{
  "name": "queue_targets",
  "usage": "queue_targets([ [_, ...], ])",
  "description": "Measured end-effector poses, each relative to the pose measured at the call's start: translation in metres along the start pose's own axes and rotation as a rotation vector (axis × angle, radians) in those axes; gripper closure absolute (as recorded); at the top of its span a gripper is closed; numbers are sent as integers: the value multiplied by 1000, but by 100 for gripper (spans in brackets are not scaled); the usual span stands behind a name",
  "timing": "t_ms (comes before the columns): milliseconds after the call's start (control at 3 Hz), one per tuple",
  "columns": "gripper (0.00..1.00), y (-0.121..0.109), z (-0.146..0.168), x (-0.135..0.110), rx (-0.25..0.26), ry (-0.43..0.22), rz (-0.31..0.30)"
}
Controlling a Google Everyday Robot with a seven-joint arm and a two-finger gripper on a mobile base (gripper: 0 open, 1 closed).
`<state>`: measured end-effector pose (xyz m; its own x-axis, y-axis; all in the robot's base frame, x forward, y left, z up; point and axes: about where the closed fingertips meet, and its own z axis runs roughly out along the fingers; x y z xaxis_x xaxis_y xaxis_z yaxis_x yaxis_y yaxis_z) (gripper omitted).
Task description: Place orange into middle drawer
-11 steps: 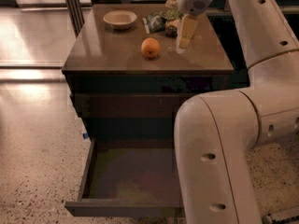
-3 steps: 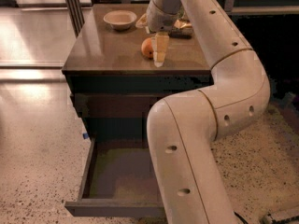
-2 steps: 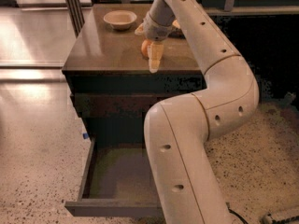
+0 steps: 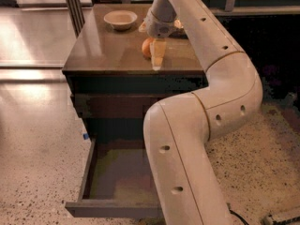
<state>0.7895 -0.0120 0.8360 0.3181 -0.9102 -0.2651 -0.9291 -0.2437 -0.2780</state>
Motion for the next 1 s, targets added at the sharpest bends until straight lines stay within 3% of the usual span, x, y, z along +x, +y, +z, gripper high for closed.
queue_targets([
  [333, 0, 3, -8, 19, -3, 83, 69],
  [667, 4, 2, -7, 18, 0, 82, 69],
  [1000, 27, 2, -7, 18, 0, 82, 69],
])
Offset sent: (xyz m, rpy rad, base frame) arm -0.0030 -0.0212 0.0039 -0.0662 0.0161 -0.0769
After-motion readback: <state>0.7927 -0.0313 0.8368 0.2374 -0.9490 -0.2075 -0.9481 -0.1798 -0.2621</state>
